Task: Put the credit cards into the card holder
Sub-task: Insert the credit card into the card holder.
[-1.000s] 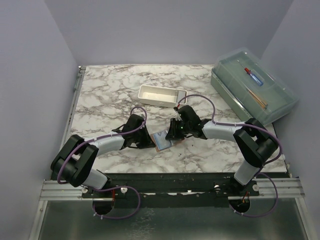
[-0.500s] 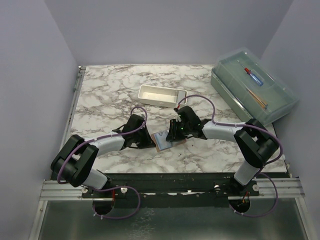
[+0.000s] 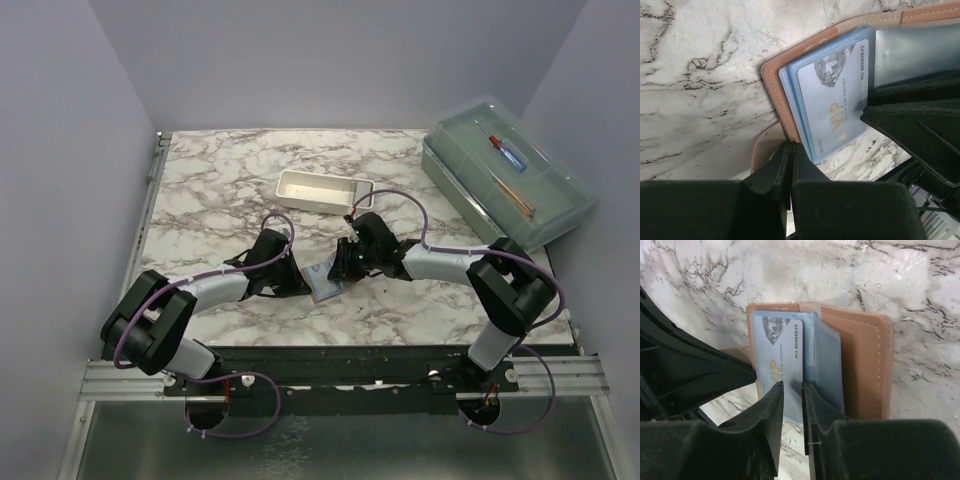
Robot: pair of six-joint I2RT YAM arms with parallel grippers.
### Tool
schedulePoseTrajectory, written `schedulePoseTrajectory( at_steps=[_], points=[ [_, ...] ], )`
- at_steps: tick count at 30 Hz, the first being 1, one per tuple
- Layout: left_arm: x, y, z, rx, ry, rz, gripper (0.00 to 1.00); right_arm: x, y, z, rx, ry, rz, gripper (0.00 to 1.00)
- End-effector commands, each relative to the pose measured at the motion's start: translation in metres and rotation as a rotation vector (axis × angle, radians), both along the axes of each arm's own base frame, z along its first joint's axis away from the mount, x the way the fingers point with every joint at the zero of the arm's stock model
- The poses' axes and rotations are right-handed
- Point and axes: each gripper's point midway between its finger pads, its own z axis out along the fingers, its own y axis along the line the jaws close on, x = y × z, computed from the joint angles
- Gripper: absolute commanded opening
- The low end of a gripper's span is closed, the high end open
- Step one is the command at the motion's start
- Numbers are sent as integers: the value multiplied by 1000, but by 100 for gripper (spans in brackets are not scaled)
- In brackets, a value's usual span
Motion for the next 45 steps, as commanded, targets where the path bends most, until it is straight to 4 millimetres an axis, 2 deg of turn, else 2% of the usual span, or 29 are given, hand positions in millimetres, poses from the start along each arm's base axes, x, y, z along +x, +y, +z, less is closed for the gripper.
schedulePoseTrajectory(
  at_steps=[1, 7, 11, 15, 19, 24, 35, 45],
  points=[
    [-6, 1, -1, 6, 5, -21, 2, -3, 1, 0, -3, 0, -6, 26],
    [-6, 7, 0, 31, -2, -14, 2, -2, -12, 3, -80, -25, -6, 32],
    [-7, 10, 4, 43, -6, -15, 3, -1, -9, 8, -67, -34, 6, 36],
    [-5, 15, 17, 42, -27, 5, 9, 5, 0, 15, -34, -44, 13, 34],
    [-2, 22, 31, 24, -46, 30, 18, 10, 8, 20, -12, -57, 14, 28],
    [3, 23, 44, -27, -49, 40, 24, 9, 11, 9, -3, -36, 19, 23],
    [10, -2, 57, -145, -39, -12, 24, 6, 3, -15, -44, 1, -17, 12],
    [14, -13, 44, -190, -19, -26, 29, -1, -11, -32, -84, 43, -77, 6]
  ],
)
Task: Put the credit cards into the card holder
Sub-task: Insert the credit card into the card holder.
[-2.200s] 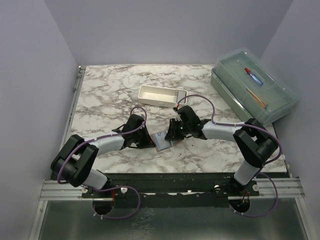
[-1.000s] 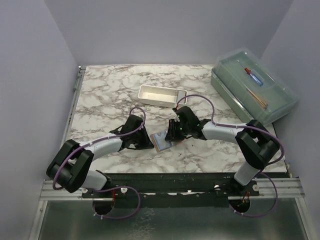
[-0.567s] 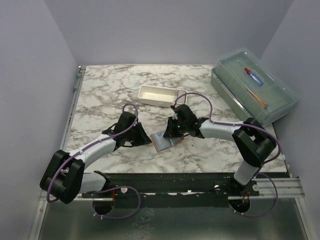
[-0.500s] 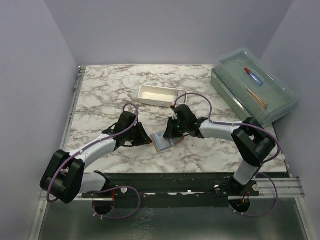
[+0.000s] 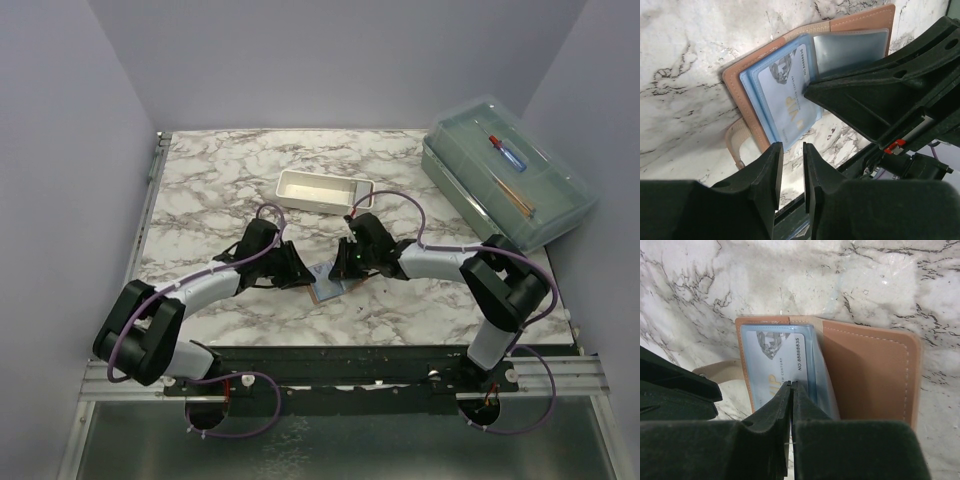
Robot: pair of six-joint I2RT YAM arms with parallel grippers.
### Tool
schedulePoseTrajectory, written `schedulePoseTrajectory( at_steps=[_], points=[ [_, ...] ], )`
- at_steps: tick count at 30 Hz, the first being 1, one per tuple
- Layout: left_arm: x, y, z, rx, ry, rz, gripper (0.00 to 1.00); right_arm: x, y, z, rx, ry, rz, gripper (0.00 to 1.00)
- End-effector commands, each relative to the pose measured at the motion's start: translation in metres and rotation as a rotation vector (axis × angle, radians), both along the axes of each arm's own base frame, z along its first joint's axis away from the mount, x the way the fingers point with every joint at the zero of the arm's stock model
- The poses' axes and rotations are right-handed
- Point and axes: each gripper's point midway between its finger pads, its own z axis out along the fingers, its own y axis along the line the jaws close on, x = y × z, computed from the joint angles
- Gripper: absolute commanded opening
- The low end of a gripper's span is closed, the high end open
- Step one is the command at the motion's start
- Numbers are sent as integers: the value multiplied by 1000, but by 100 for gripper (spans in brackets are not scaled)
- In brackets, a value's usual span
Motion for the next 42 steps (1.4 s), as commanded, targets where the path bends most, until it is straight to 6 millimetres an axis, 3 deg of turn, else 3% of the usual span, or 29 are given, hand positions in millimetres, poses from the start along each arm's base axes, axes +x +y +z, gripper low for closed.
schedulePoseTrajectory(
  at_steps=[1, 17, 28, 35, 42],
  points=[
    [4, -9, -1, -40, -10, -20, 30, -7, -12, -22, -59, 34, -42, 6],
    [11, -11, -22, -10, -11, -13, 37, -11, -17, -27, -70, 47, -63, 1],
    [15, -20, -14, -30, -35, -21, 37, -9, -13, -18, -44, 35, -52, 4],
    [19, -28, 0, -64, -58, -28, 32, -9, -9, -9, -14, 26, -47, 7],
    [22, -32, 9, -81, -81, -29, 30, -8, -10, -1, -7, 6, -49, 23]
  ],
)
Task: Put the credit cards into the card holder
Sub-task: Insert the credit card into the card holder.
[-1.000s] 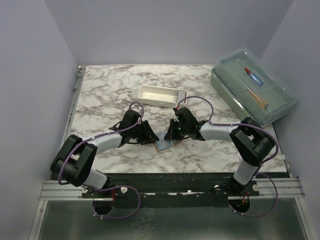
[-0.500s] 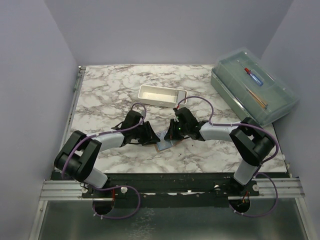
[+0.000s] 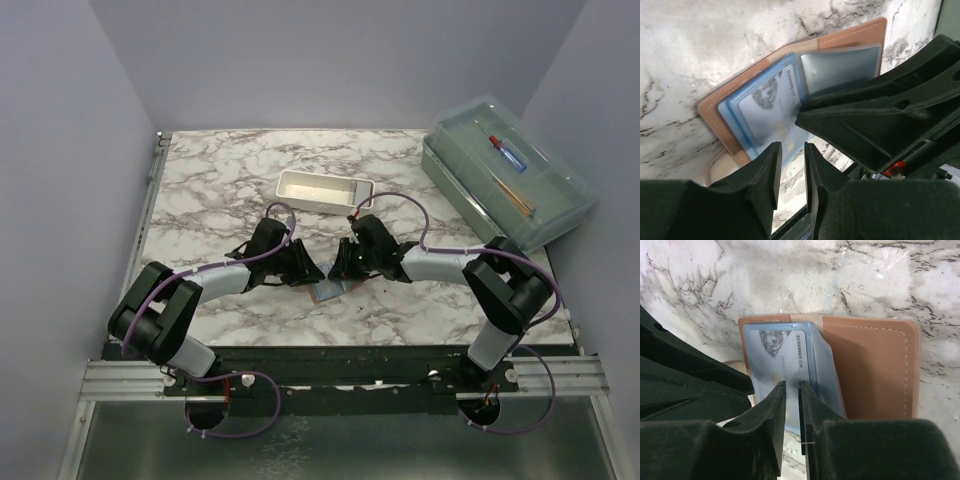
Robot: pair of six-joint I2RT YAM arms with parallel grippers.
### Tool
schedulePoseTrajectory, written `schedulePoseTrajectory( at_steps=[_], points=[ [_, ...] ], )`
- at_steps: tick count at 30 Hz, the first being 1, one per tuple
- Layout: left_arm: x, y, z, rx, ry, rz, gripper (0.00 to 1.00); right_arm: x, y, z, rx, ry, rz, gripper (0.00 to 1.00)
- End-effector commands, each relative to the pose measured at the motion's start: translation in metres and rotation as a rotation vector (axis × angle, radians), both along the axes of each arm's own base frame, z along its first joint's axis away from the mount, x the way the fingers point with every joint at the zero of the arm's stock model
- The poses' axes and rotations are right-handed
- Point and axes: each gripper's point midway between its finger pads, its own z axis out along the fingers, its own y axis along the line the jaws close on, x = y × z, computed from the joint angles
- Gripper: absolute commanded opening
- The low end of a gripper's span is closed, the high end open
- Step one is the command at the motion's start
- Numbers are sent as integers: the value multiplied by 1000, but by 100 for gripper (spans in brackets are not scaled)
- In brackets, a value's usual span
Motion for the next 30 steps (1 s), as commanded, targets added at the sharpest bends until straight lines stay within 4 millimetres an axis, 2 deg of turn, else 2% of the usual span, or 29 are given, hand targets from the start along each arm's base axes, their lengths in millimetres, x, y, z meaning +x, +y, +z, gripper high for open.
schedulePoseTrajectory(
  at_steps=[1, 4, 8, 12, 18, 21, 25, 30],
  points=[
    [11, -10, 25, -51, -72, -5, 30, -8, -8, -2, -33, -1, 5, 26],
    [11, -10, 26, -51, -70, -5, 30, -8, -14, -2, -65, -23, 18, 33],
    [6, -3, 18, -22, -54, 14, 34, -11, -24, -3, -116, -38, 40, 34],
    [-3, 4, 7, 8, -22, 17, 41, -14, -23, -5, -113, -45, 73, 27],
    [-7, 9, -3, 30, -2, 21, 39, -14, -21, -14, -143, -47, 81, 24],
    [-6, 12, -6, 45, 4, 31, 37, -14, -27, -21, -176, -29, 46, 10],
    [-5, 14, -5, 49, -5, 33, 40, -16, -35, -27, -194, -17, 8, 1],
    [-3, 12, -4, 49, -6, 31, 43, -19, -41, -37, -217, 12, -21, 0]
  ],
)
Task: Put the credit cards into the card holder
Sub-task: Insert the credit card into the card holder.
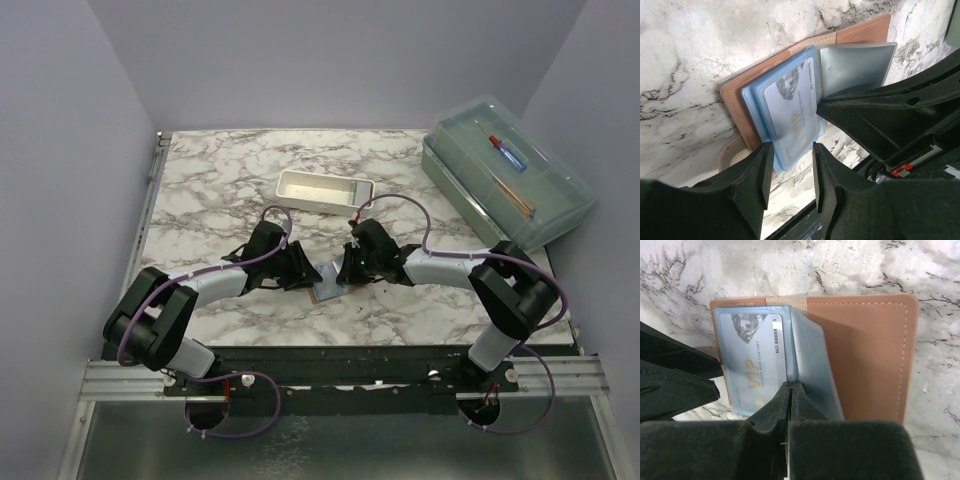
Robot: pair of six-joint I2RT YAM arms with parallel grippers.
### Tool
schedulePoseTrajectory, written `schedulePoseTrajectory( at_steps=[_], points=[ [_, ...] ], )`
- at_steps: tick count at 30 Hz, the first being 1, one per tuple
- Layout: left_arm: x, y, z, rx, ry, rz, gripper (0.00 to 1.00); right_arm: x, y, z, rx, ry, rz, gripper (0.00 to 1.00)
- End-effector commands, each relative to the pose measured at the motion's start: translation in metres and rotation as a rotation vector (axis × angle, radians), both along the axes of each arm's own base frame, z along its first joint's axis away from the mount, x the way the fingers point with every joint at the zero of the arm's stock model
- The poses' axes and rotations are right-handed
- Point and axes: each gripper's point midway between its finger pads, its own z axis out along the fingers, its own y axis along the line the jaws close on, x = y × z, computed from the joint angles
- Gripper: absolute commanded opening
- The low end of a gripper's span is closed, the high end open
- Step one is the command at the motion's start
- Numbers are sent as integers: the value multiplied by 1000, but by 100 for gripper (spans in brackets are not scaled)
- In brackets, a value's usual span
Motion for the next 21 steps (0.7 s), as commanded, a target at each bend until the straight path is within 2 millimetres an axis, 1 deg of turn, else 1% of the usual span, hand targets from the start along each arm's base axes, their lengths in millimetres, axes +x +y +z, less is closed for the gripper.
schedulePoseTrajectory(
  at_steps=[1, 3, 5, 8, 11, 14, 16, 21],
  points=[
    [3, 4, -3, 25, -13, 12, 45, -11, -24, -32, -116, 58, -63, 0],
    [4, 5, -3, 31, -18, 15, 50, -11, -29, -36, -139, 69, -89, 0],
    [4, 5, -4, 33, -17, 13, 51, -13, -33, -39, -153, 78, -105, 0],
    [6, 3, -4, 27, -18, 11, 51, -15, -32, -41, -147, 86, -106, 0],
    [8, 0, 1, 10, -27, 14, 43, -16, -31, -42, -138, 90, -98, 0],
    [10, 0, 7, -1, -44, 18, 41, -16, -30, -42, -140, 90, -99, 0],
    [8, -1, 11, -10, -47, 22, 42, -15, -30, -42, -138, 89, -99, 0],
    [6, -3, 17, -25, -53, 24, 47, -16, -30, -43, -136, 92, -96, 0]
  ],
)
